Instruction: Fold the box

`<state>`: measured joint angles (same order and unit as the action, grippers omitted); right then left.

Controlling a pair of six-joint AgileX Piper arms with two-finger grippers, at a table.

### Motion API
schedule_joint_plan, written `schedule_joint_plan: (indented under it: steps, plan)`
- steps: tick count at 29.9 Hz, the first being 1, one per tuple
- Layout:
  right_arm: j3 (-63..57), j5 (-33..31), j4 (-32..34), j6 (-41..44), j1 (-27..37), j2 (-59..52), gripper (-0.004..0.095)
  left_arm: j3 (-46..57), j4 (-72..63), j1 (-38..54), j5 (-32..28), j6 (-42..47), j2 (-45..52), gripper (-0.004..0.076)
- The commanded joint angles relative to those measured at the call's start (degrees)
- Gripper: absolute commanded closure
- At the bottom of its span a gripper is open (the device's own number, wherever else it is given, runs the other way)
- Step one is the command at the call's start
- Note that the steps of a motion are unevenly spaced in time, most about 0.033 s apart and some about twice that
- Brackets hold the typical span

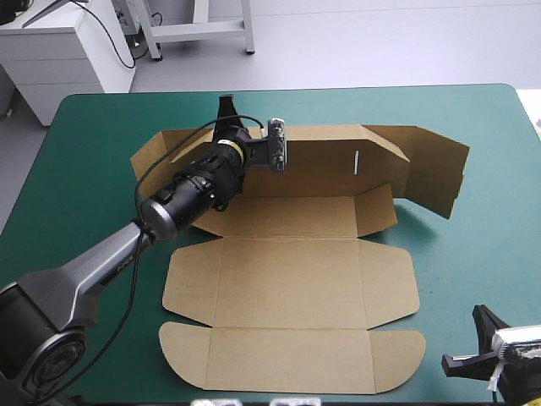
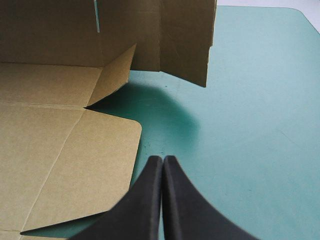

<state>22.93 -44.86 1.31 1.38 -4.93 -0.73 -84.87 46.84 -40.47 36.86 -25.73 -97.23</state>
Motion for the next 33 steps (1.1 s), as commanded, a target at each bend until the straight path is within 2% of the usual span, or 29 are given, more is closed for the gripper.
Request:
schedule_joint_plan:
  steps: [1,8,10,13,21,25,31,33]
  plan:
    - [1.7,4.3,0.3,-0.3,0.0,-1.2,0.0926,3.8,5.1,-0.4,-5.1,5.7,5.2,0.0733]
    - [1.7,4.3,0.3,-0.3,0.0,-1.2,0.0926,17.0,32.4,-5.6,-4.4,27.9,9.4,0.0733]
    - [1.7,4.3,0.3,-0.3,0.0,-1.2,0.0926,20.9,42.4,-7.3,-2.3,36.5,10.1,0.0732]
    - [1.7,4.3,0.3,-0.3,0.0,-1.2,0.0926,25.5,52.4,-8.9,1.6,44.5,10.3,0.0732]
    - [1.7,4.7,0.3,0.4,0.0,-1.2,0.0926,30.2,53.1,-9.3,3.8,45.6,10.3,0.0732]
    - [1.8,4.8,0.3,11.0,0.0,0.3,0.0926,30.3,52.6,-9.3,3.6,46.4,10.3,0.0732]
    - [8.2,4.4,-1.3,11.8,0.0,15.2,0.0926,30.3,52.6,-9.3,3.6,46.4,10.3,0.0732]
    - [12.5,3.3,-1.8,9.0,0.0,22.1,0.0926,30.3,52.6,-9.3,3.6,46.4,10.3,0.0732]
